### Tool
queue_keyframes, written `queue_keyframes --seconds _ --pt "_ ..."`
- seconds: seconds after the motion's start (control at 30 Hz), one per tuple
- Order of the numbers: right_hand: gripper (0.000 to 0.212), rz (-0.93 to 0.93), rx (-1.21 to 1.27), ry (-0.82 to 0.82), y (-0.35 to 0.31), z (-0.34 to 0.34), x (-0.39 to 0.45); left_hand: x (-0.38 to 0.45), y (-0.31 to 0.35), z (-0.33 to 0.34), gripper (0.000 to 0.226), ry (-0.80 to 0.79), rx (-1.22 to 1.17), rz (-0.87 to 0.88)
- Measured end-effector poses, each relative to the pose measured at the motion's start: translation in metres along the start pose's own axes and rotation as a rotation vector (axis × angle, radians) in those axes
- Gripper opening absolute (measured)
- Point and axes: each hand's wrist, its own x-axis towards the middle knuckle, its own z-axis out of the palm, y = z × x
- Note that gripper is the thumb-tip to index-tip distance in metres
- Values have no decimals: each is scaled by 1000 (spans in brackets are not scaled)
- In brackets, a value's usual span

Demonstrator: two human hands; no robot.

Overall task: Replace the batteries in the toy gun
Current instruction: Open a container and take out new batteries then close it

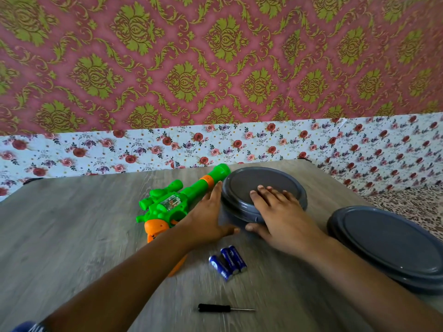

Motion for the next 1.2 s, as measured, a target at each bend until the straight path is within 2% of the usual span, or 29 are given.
queue_keyframes --seconds 0.3,0.53,0.7,0.83,1.0,1.2 --pt "67 12 -24 -23 -7 -4 -2 20 -9 13 114 58 -176 -2" --pt "60 -1 -30 13 -12 -9 -2 22 -8 16 95 174 -241 -63" --pt "57 34 -89 61 -10 -10 -3 20 -11 14 105 193 -283 -101" --pt "58 21 -110 45 -11 -12 -4 18 -10 15 89 198 -283 -155" --pt "62 -31 -74 7 -12 -18 -4 18 -8 14 91 198 -265 -157" --pt "68 -79 -48 98 -14 -21 -5 16 -12 18 90 202 -281 -126"
